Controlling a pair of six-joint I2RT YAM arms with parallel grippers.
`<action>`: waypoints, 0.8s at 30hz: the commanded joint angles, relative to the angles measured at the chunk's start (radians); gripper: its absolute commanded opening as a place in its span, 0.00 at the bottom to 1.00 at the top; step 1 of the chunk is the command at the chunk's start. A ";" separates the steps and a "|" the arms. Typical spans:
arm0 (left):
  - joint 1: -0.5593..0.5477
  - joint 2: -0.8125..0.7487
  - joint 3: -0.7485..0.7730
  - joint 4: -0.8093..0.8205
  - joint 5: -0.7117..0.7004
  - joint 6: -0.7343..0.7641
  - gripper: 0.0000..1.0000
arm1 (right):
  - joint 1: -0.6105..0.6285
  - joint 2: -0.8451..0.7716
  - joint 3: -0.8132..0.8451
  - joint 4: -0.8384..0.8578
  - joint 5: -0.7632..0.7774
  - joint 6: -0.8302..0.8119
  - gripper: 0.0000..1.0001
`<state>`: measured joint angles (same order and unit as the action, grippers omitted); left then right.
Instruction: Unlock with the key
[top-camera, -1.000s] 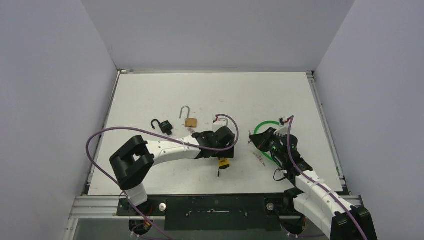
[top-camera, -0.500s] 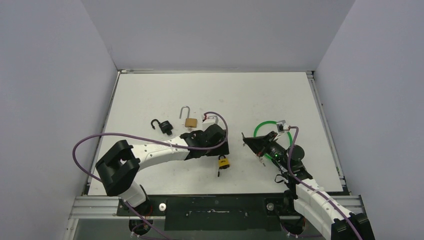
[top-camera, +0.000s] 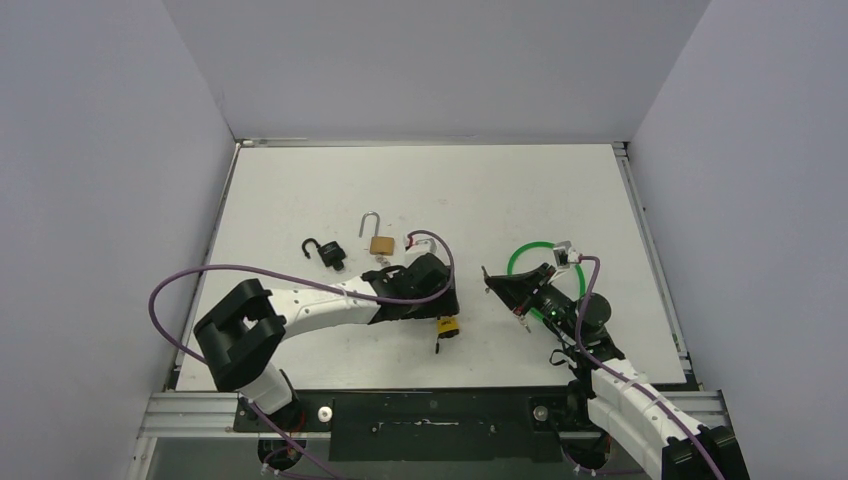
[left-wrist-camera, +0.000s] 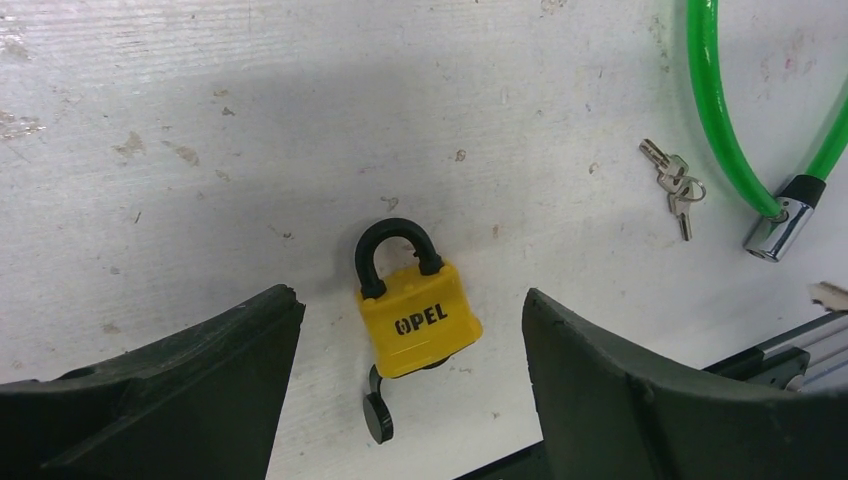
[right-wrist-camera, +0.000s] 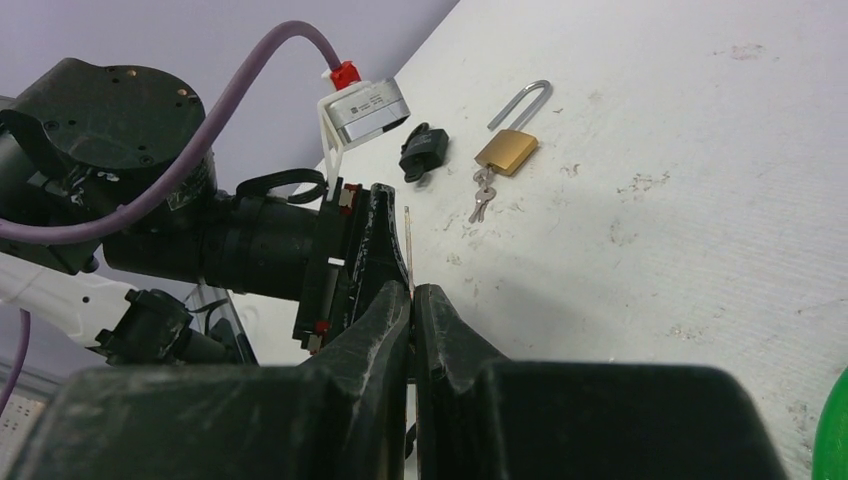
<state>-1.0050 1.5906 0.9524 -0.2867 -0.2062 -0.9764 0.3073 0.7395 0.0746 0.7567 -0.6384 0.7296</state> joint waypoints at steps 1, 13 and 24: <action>-0.006 0.052 0.029 0.039 0.025 -0.025 0.77 | -0.002 -0.006 0.007 0.016 0.045 -0.012 0.00; -0.066 0.171 0.132 -0.111 -0.042 -0.050 0.62 | -0.002 -0.019 0.005 -0.057 0.103 -0.017 0.00; -0.098 0.223 0.196 -0.278 -0.115 -0.036 0.58 | -0.002 -0.003 0.007 -0.064 0.126 -0.016 0.00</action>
<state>-1.0866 1.7809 1.0946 -0.4454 -0.2600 -1.0142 0.3073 0.7349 0.0742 0.6529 -0.5339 0.7265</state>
